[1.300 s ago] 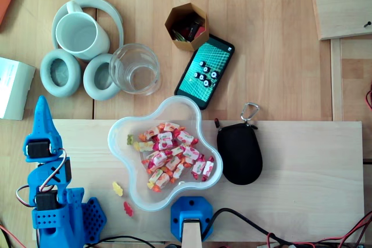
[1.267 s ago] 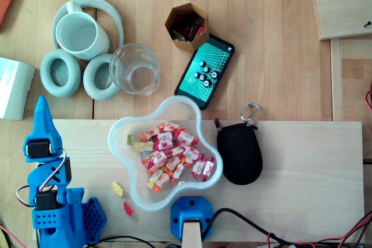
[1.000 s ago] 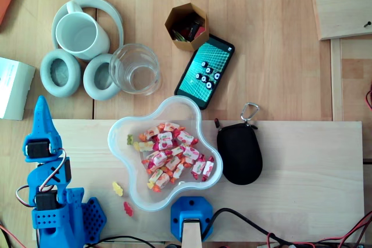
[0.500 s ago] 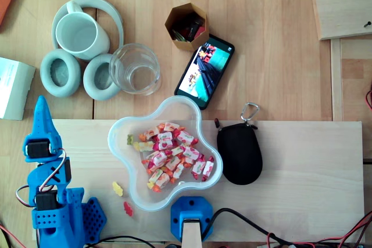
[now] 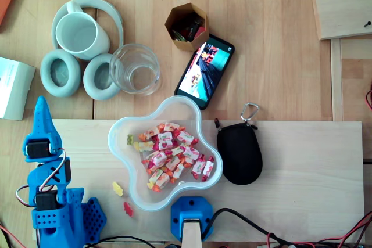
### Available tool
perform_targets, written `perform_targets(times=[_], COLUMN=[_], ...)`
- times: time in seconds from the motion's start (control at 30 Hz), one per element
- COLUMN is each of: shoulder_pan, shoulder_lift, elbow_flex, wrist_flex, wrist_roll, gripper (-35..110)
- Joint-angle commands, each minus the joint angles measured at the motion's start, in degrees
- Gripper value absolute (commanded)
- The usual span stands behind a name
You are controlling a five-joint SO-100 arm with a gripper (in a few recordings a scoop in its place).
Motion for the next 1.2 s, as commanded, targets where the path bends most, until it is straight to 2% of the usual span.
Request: perform_targets(times=[0.0, 0.43, 0.63, 0.73, 0.83, 1.0, 1.17], shoulder_pan=[-0.09, -0.09, 0.26, 3.25, 8.35, 21.01, 31.11], shoulder_lift=[2.81, 2.90, 1.14, -1.67, -5.10, -11.51, -12.74], elbow_flex=[2.11, 0.35, -13.80, -21.27, -28.92, -37.62, -39.29], wrist_flex=[-1.49, -2.46, -0.44, 6.24, 15.21, 31.55, 51.50], wrist_roll=[0.97, 1.67, 2.02, 2.37, 7.12, 23.47, 40.78], gripper=[-3, -3, -3, -2, -1, -1, -1])
